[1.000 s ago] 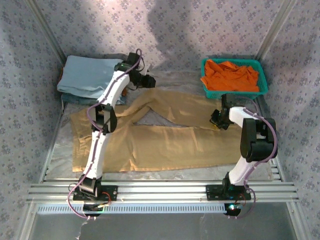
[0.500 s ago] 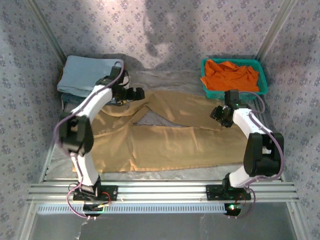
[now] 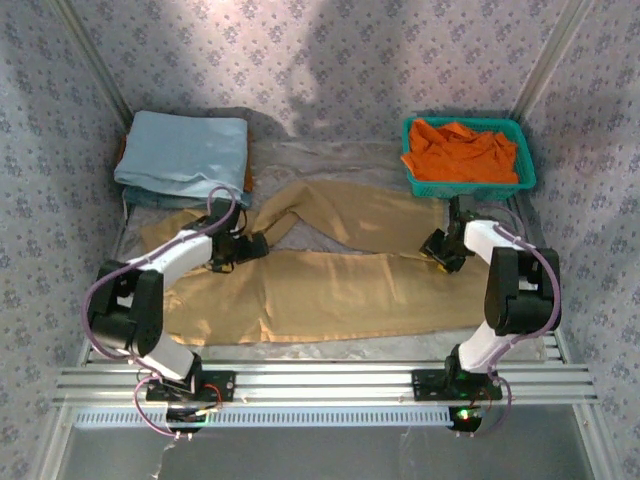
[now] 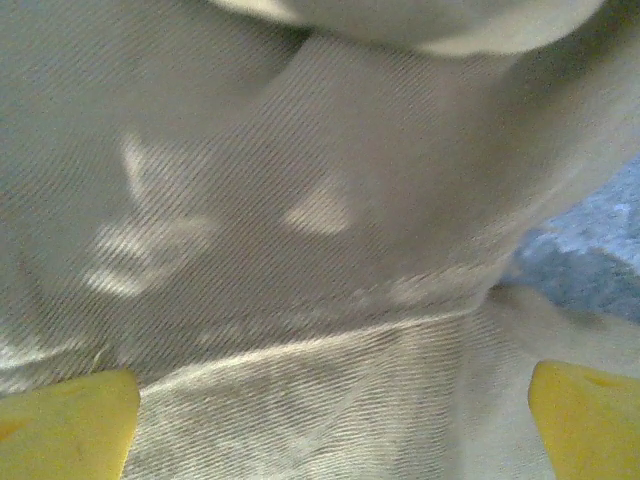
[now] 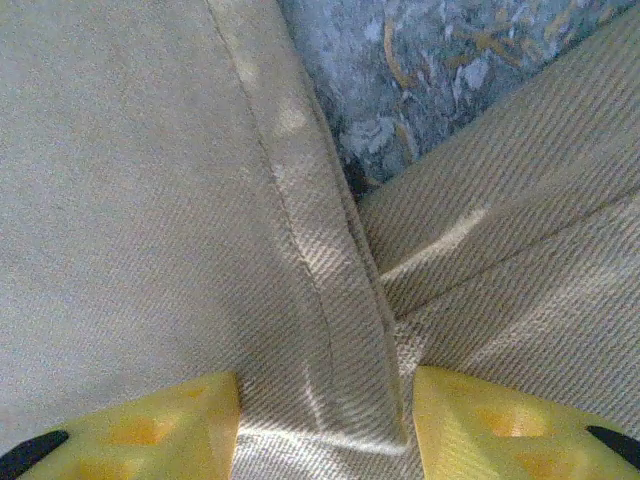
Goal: Fold and stack the trousers
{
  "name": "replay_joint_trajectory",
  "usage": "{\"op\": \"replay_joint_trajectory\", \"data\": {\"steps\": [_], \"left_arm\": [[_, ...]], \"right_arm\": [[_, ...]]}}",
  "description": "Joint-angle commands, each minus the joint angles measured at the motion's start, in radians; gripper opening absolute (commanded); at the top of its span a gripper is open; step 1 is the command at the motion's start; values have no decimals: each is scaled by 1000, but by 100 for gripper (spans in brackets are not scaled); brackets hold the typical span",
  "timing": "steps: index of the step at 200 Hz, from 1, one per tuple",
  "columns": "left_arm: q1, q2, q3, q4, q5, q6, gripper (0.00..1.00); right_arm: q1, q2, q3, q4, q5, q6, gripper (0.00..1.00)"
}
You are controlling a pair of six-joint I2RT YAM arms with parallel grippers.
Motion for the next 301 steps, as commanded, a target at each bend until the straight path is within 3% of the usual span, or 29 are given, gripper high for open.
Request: {"op": "replay_joint_trajectory", "data": {"steps": [1, 22, 38, 51, 68, 96, 120, 190, 260, 301], "left_arm": [[-3, -76, -62, 75, -29, -51, 99], [-3, -114, -120, 88, -50, -71, 100], [-2, -146, -162, 103, -69, -87, 100], [0, -170, -194, 110, -98, -104, 100], [7, -203, -246, 119, -125, -144, 100], [26, -278, -360, 148, -164, -221, 100], [67, -353, -436, 154, -175, -245, 100], [233, -464, -445, 122, -68, -229, 97], [280, -485, -382, 107, 25, -202, 94], [264, -334, -174, 107, 39, -172, 94]], "right_arm": [[-9, -15, -5, -19, -7, 23, 49], [-13, -25, 2, -41, 7, 16, 47], [-17, -22, 23, -41, 20, 8, 32], [-29, -4, 49, -43, 38, -1, 13], [-52, -12, 68, -40, 21, -12, 0], [-68, -120, 85, -55, 54, -12, 0], [-140, -205, 120, -85, 46, -17, 0], [-370, -204, 340, -194, -79, -22, 0], [-372, -252, 312, -173, -132, -1, 0], [-321, -178, 383, -172, -109, 17, 0]]}}
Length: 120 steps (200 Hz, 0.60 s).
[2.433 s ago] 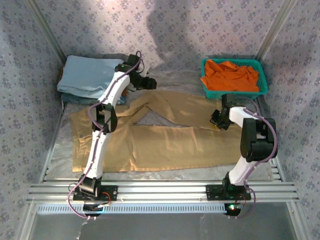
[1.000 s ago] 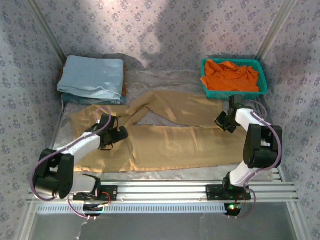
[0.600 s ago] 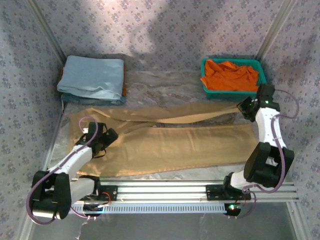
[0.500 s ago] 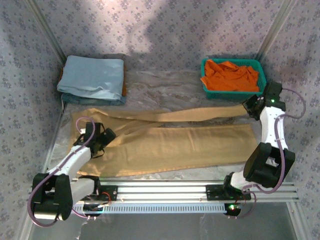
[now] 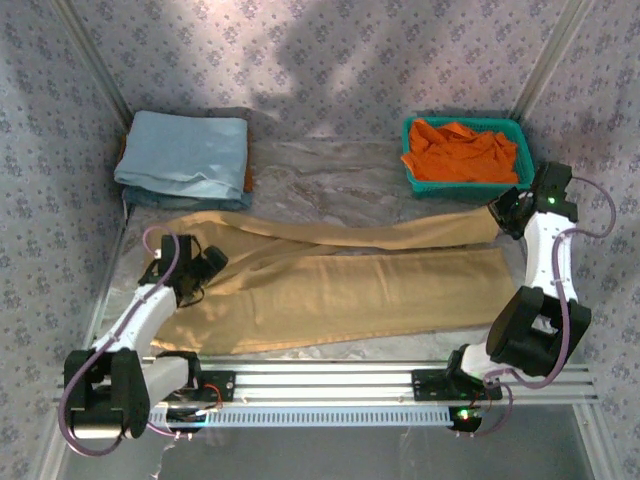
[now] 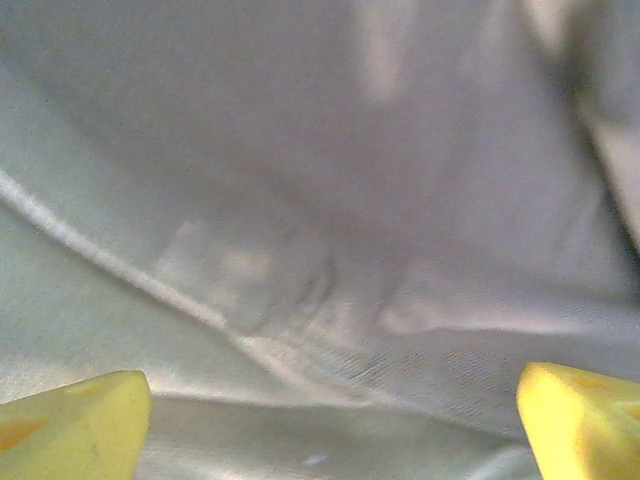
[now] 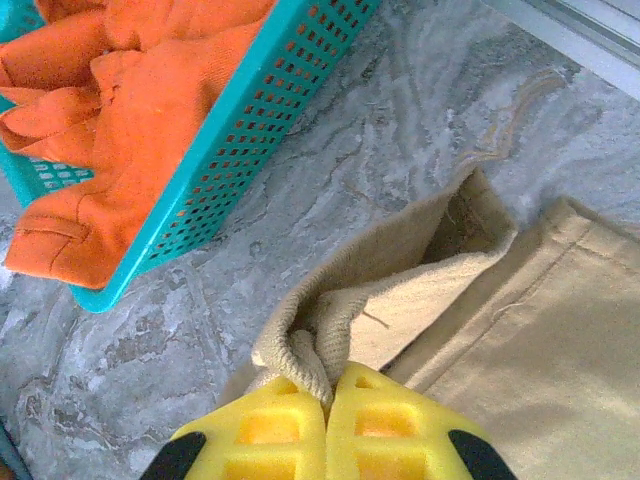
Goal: Fold and stack the trousers
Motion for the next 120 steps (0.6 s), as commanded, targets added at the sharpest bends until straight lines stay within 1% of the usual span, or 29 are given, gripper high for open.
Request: {"op": "replay_joint_trajectory", "data": {"steps": [1, 28, 48, 64, 83, 93, 103, 120], "left_arm": [[-7, 92, 153, 1, 23, 46, 94], [-15, 316, 405, -64, -38, 110, 95], [-47, 508, 584, -99, -8, 131, 92], [-87, 648, 717, -146, -15, 128, 91], [-111, 761, 796, -138, -4, 92, 89], [-113, 809, 822, -135, 5, 77, 85], [-113, 843, 837, -134, 9, 62, 84], [-116, 870, 834, -118, 23, 45, 78]], "right_arm": [[31, 36, 63, -4, 0, 17, 0], [63, 34, 41, 20, 9, 20, 0], [76, 24, 21, 34, 15, 16, 0], [76, 13, 3, 47, 18, 14, 0], [75, 4, -18, 60, 14, 11, 0], [73, 1, -28, 69, 7, 16, 0], [71, -1, -32, 70, 3, 14, 0], [72, 0, -32, 70, 9, 9, 0]]}}
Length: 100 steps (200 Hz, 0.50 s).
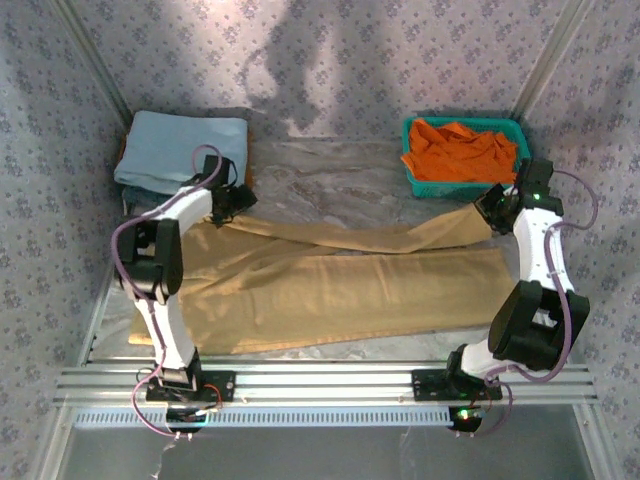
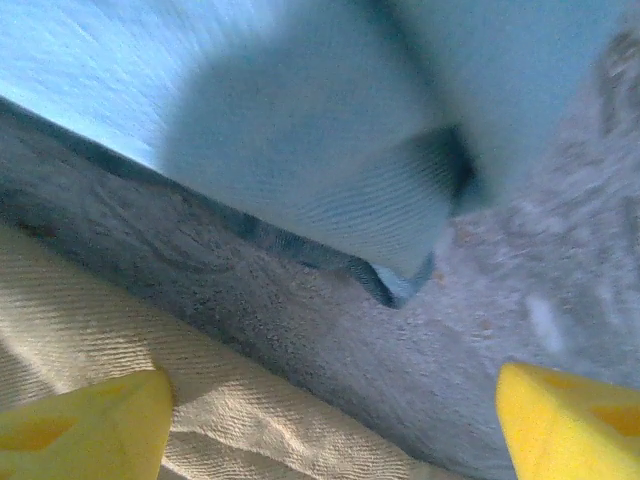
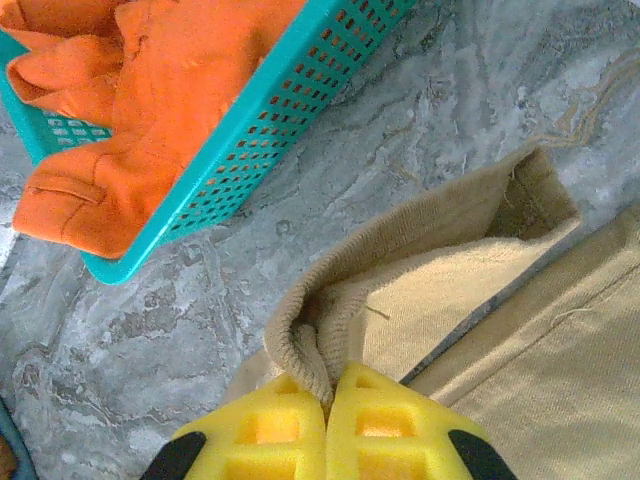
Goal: Fold and stack the trousers
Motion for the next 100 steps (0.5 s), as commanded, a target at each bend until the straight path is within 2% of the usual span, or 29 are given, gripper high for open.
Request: {"op": "replay_joint_trajectory", "data": {"steps": [1, 34, 51, 69, 100], "left_arm": [[5, 29, 24, -38, 21, -35, 77], [0, 20, -26, -3, 28, -35, 65], [-2, 12, -54, 13, 38, -25, 49], [-5, 16, -68, 8, 46, -6, 40], [-4, -3, -133, 32, 49, 4, 8]], "right_arm": [[-4, -27, -8, 16, 6, 5, 0], [-7, -19, -1, 47, 9, 3, 0], [-7, -19, -7, 54, 3, 5, 0], [-8, -25, -18, 62, -2, 10, 0], [-11, -37, -21, 60, -1, 9, 0]]}}
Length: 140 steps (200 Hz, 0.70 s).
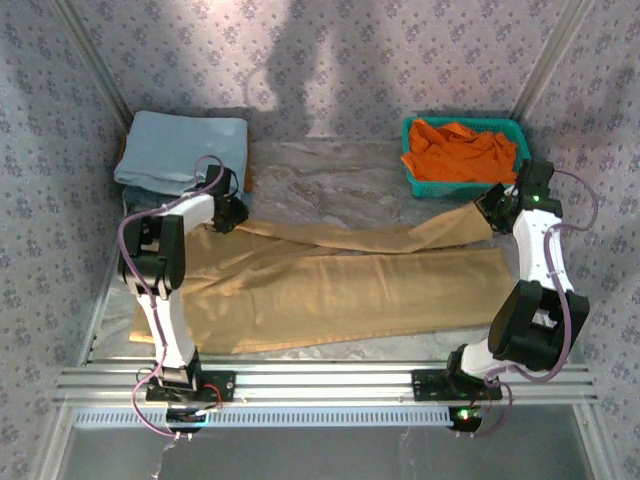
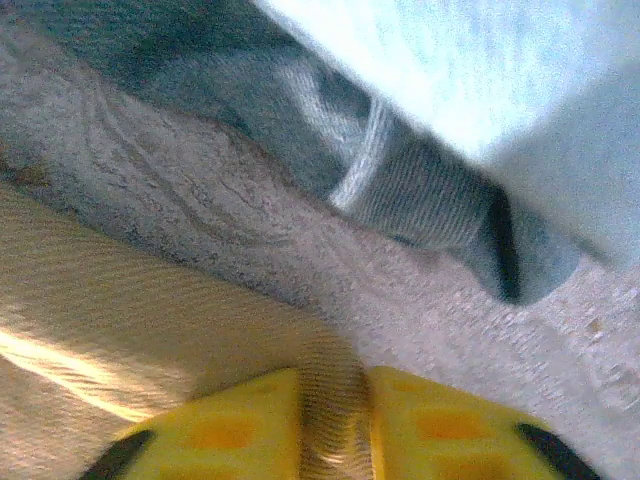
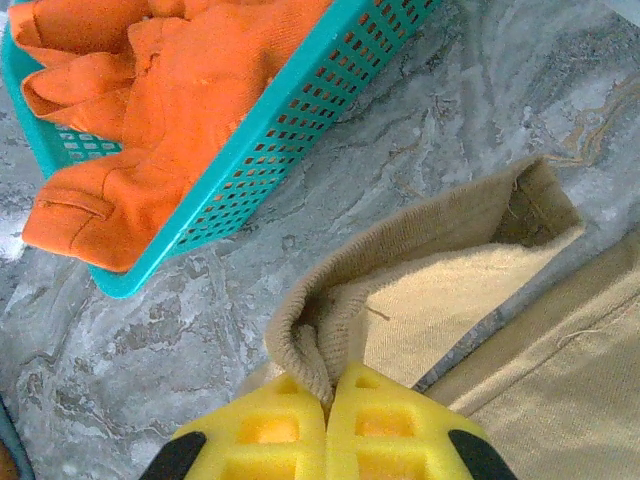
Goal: Fold and stack the trousers
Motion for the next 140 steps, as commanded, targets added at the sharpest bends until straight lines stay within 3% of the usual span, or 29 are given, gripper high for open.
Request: {"op": "replay_joint_trajectory", "data": {"steps": [1, 11, 84, 140], "left_arm": [[-8, -28, -62, -15, 34, 8, 8], [-7, -46, -78, -13, 30, 8, 0], [8, -237, 5, -132, -24, 44, 0], [59, -214, 84, -144, 1, 64, 0]], "right_arm": [[-7, -35, -5, 10, -1, 9, 0], [-7, -41, -5, 10, 0, 10, 0], [-34, -70, -5, 0, 23, 11, 0], [-86, 7, 29, 25, 9, 27, 0]]}}
